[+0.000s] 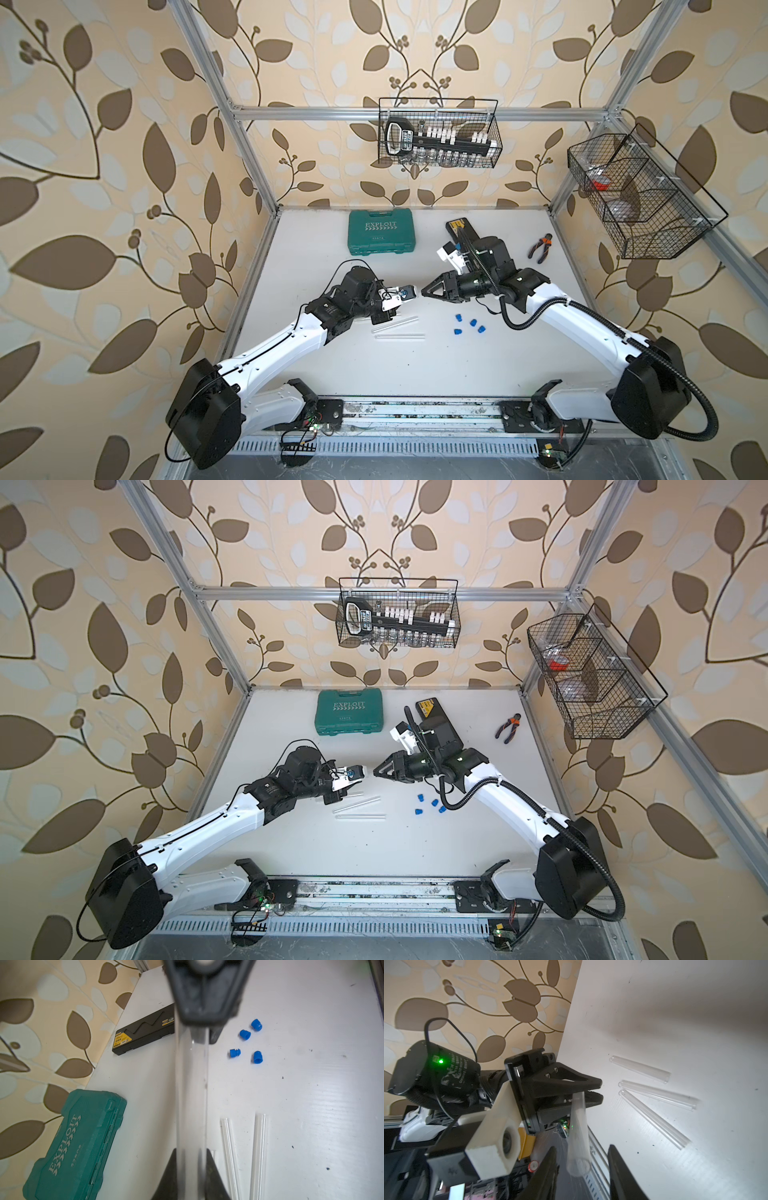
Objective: Insert stoppers into test tubes
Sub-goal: Pick up the test tube at the center of the board, then pick up the stopper from the center of the board.
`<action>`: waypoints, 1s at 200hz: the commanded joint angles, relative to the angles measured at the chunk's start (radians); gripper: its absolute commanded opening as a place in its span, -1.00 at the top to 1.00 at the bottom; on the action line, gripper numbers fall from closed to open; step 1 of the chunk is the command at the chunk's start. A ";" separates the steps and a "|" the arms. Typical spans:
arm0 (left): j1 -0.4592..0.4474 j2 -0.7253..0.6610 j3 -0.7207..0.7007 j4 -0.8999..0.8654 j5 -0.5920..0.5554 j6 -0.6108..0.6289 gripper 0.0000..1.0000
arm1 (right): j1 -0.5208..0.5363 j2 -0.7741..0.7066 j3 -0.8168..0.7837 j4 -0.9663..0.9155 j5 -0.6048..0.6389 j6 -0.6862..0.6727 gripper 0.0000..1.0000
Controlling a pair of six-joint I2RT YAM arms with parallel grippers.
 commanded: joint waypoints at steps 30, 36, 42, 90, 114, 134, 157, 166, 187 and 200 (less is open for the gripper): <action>0.014 0.073 0.105 -0.011 -0.232 -0.224 1.00 | -0.005 -0.222 -0.005 -0.131 0.618 -0.420 0.15; 0.023 0.082 0.114 -0.014 -0.243 -0.244 1.00 | -0.006 -0.236 -0.017 -0.125 0.670 -0.468 0.13; 0.039 0.092 0.121 -0.013 -0.250 -0.265 1.00 | -0.005 -0.245 -0.036 -0.117 0.710 -0.510 0.13; 0.169 0.155 0.153 -0.009 -0.220 -0.461 1.00 | -0.005 -0.148 0.011 -0.259 0.798 -0.622 -0.06; 0.173 0.135 0.092 0.091 -0.257 -0.482 1.00 | -0.005 -0.042 0.105 -0.405 0.782 -0.799 -0.17; 0.175 0.107 0.044 0.155 -0.258 -0.477 1.00 | -0.008 0.021 0.156 -0.452 0.850 -0.895 -0.23; 0.175 0.104 0.043 0.137 -0.228 -0.459 1.00 | -0.010 0.060 0.148 -0.468 0.850 -0.969 -0.27; 0.175 0.104 0.039 0.134 -0.208 -0.448 1.00 | -0.010 0.062 0.124 -0.469 0.838 -1.026 -0.31; 0.175 0.105 0.036 0.140 -0.178 -0.418 1.00 | -0.015 0.047 0.046 -0.411 0.896 -1.183 -0.32; 0.175 0.107 0.048 0.135 -0.178 -0.411 1.00 | -0.038 0.057 0.045 -0.391 0.893 -1.157 -0.30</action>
